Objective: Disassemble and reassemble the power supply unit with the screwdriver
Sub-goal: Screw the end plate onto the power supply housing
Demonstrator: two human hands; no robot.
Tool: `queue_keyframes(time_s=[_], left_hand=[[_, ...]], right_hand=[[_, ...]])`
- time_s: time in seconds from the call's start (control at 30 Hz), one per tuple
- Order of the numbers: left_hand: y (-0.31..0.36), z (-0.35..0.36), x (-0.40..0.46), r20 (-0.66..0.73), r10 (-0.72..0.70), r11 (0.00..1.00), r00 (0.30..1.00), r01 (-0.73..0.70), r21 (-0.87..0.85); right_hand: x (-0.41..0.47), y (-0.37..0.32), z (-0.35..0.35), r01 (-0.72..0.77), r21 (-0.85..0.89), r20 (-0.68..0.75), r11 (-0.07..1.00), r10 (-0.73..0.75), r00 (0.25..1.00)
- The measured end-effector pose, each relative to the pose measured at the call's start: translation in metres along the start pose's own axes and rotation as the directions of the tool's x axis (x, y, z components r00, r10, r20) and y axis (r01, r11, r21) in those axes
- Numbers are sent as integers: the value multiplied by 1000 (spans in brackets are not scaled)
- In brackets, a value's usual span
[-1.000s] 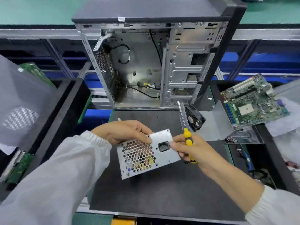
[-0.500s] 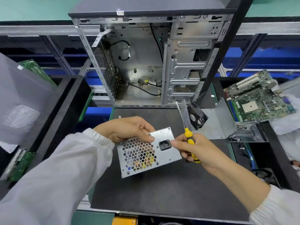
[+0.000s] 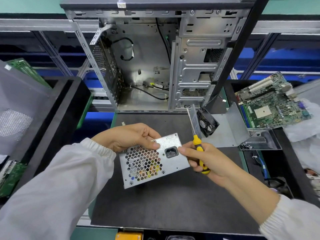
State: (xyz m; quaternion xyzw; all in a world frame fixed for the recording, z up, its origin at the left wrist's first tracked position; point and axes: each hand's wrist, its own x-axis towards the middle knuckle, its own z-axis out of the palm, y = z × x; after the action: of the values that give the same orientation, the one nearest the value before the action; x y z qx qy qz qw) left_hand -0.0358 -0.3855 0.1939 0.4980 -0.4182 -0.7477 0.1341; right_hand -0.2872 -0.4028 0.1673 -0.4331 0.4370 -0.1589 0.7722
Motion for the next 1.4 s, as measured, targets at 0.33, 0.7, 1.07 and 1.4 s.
queue_keyframes(time_s=[0.33, 0.7, 1.07, 1.4], left_hand=[[-4, -5, 2, -12, 16, 999, 1000, -17, -42], [-3, -3, 2, -47, 45, 996, 998, -48, -69], [-3, -5, 2, -41, 22, 997, 999, -25, -74], [-10, -8, 3, -24, 54, 988, 998, -57, -146]], right_hand=[[4, -4, 4, 10, -66, -31, 998, -12, 999], [8, -12, 4, 13, -174, -19, 985, -17, 1000], [13, -20, 3, -3, -240, -4, 971, 2, 1000], [14, -17, 2, -17, -197, 35, 980, 24, 999]])
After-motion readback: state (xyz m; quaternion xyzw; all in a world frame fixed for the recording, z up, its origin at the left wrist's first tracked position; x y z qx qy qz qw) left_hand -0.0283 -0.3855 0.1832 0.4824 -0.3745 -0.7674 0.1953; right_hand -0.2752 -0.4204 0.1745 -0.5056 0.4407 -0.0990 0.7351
